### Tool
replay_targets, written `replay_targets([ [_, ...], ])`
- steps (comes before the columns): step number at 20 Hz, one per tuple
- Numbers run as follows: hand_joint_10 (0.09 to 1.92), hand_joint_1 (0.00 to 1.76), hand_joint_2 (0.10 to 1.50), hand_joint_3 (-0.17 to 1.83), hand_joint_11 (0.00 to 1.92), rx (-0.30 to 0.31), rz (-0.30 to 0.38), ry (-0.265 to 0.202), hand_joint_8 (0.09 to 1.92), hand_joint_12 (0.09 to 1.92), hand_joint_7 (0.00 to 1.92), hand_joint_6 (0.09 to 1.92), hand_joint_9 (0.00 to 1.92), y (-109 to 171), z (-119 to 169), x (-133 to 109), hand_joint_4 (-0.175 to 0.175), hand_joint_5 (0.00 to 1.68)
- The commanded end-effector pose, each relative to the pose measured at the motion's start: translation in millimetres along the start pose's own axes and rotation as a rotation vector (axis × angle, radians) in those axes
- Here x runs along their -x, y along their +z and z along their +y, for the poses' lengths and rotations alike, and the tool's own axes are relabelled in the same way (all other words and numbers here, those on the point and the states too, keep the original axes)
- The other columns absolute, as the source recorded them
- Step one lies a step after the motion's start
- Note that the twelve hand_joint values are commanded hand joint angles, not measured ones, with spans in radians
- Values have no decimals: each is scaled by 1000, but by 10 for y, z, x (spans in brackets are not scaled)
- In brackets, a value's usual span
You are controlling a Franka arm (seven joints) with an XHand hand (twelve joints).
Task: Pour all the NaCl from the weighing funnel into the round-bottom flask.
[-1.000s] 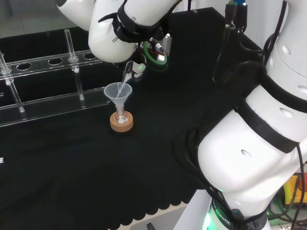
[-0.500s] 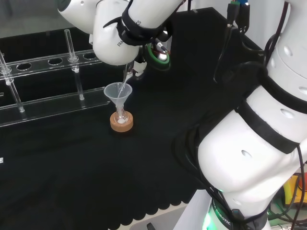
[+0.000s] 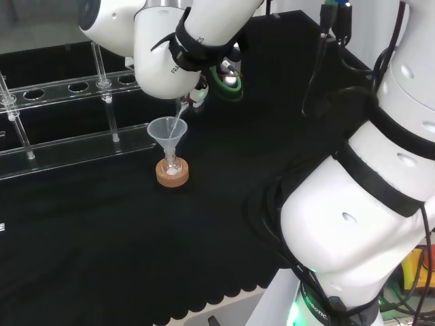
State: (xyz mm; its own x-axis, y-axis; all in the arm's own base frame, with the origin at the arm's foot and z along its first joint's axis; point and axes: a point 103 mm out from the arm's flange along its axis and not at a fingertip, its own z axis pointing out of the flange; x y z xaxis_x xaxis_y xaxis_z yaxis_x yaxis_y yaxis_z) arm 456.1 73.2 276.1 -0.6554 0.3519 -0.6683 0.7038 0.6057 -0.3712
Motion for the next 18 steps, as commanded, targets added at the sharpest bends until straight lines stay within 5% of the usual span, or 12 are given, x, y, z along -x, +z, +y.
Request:
replay_targets([
  [1, 120, 1126, 699, 493, 0, -7, -40, -22, 87, 1563, 1665, 348, 1230, -11, 38, -12, 175, 1404],
  [18, 117, 1127, 690, 509, 0, -16, -151, -56, 87, 1563, 1668, 350, 1232, -70, 80, -11, 175, 1406],
])
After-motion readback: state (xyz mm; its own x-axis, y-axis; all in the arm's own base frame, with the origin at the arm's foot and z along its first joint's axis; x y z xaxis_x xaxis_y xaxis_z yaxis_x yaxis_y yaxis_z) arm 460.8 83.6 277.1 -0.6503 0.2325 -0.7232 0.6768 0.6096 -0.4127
